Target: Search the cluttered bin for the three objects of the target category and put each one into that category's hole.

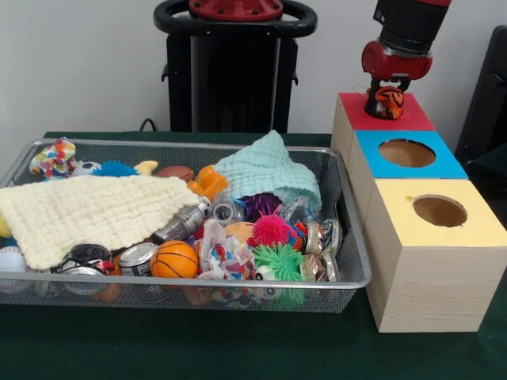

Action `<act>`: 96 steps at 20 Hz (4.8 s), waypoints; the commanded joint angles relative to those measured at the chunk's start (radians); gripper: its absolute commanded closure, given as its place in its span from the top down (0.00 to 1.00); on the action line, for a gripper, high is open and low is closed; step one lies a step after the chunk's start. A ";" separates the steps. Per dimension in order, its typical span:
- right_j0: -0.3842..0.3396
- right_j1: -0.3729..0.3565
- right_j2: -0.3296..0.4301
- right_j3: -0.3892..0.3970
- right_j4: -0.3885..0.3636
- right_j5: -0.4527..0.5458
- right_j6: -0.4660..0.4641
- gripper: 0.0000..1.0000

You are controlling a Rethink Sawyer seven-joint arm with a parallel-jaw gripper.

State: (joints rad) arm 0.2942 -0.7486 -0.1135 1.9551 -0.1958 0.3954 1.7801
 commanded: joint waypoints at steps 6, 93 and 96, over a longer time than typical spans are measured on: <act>-0.032 0.009 -0.001 -0.003 -0.027 0.070 0.092 1.00; -0.080 -0.123 0.061 -0.066 0.003 0.344 0.066 1.00; -0.101 -0.122 0.057 -0.073 -0.012 0.337 0.048 1.00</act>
State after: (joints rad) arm 0.2449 -0.8687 -0.0840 1.9418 -0.1919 0.6398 1.7801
